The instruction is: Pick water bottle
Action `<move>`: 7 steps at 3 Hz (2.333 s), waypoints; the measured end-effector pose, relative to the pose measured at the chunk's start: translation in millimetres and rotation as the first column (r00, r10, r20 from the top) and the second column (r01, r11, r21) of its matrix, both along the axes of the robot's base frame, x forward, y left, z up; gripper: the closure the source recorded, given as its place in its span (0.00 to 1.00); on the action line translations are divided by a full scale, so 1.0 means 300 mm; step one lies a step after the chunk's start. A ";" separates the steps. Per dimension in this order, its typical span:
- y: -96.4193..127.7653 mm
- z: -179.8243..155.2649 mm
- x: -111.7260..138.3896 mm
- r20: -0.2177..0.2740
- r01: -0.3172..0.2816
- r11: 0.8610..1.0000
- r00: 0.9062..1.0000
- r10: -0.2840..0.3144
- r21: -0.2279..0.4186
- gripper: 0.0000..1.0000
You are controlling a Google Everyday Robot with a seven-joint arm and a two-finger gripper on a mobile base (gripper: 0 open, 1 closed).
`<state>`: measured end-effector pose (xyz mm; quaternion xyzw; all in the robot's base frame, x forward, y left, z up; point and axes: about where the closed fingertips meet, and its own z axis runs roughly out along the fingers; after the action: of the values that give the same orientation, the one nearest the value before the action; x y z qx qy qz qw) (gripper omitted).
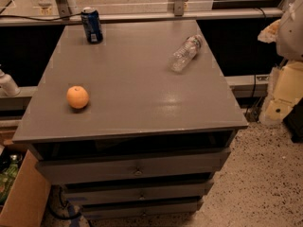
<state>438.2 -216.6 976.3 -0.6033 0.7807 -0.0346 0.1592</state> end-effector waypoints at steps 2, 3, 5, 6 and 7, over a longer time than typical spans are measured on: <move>-0.025 -0.016 0.043 0.029 -0.051 0.998 0.998 0.050 0.031 0.00; -0.047 -0.047 0.159 0.073 -0.161 0.985 0.985 0.157 0.056 0.00; -0.082 -0.054 0.328 0.133 -0.263 0.961 0.959 0.250 0.090 0.00; -0.086 -0.056 0.340 0.152 -0.255 0.960 0.960 0.237 0.115 0.00; -0.066 -0.098 0.346 0.191 -0.224 0.958 0.963 0.189 0.181 0.00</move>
Offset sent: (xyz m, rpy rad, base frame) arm 0.0374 -0.0239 -0.0189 0.0970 -0.0649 0.1538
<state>542.0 -236.5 947.0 -0.6572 0.6961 0.0092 0.2888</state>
